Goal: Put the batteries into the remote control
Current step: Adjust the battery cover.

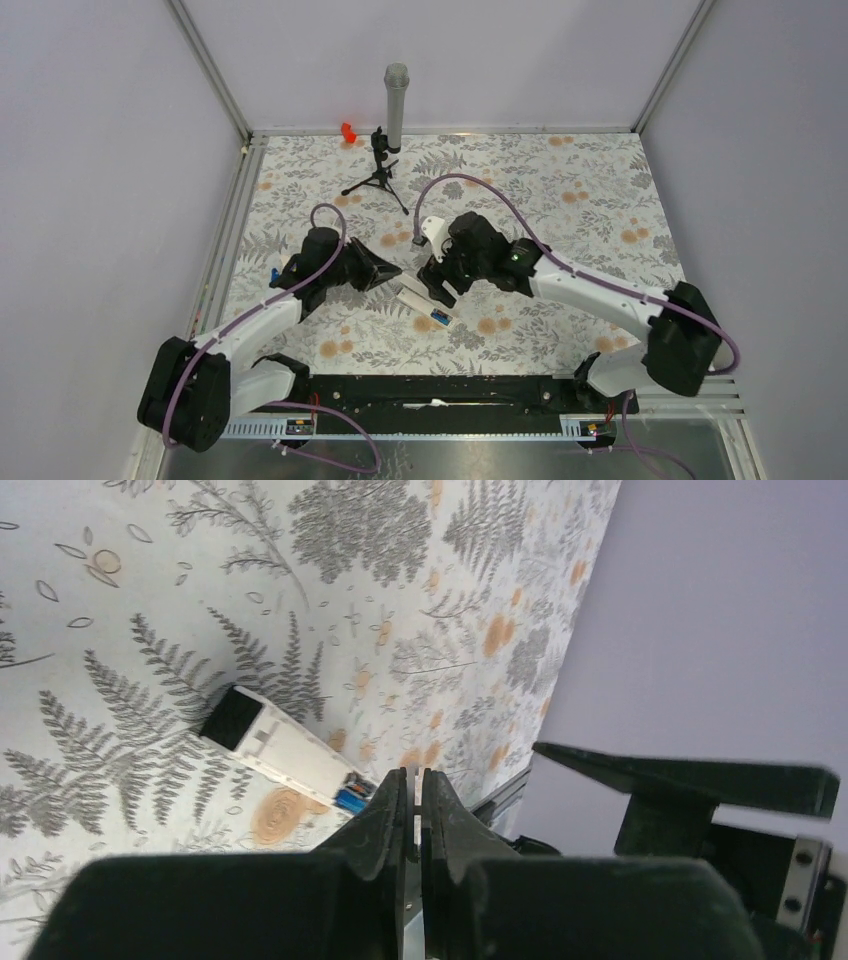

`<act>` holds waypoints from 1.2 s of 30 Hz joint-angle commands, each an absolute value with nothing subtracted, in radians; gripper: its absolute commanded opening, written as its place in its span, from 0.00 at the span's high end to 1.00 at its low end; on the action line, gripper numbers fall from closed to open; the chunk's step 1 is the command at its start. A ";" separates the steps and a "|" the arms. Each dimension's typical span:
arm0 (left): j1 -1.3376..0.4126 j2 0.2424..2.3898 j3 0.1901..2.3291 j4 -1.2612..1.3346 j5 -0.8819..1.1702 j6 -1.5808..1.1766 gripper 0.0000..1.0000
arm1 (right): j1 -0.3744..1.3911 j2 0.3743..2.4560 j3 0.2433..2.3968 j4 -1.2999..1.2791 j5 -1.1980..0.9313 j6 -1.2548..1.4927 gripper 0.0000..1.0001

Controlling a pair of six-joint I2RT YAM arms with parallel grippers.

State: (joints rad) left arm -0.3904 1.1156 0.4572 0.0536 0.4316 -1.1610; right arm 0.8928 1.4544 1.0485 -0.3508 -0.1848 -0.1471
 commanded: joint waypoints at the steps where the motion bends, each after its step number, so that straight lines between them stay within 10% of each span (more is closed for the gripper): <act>1: -0.377 1.040 0.596 -0.104 0.399 -1.214 1.00 | 0.963 1.330 0.957 -0.079 -0.086 -0.143 0.17; 12: -0.376 0.932 0.798 -0.444 0.304 -1.378 1.00 | 1.109 1.292 0.868 0.227 0.048 -0.364 0.18; 29: -0.377 0.888 0.778 -0.492 0.387 -1.495 1.00 | 1.206 1.430 0.903 0.333 0.258 -0.543 0.48; 36: -0.377 0.878 0.753 -0.470 0.426 -1.530 0.98 | 1.215 1.483 0.979 0.259 0.331 -0.538 0.84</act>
State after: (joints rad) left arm -0.3714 0.9058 0.7536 -0.5102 0.3374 -1.4437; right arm 1.2037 1.4582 0.9161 0.2680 0.2790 -0.5373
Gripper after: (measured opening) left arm 0.046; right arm 0.234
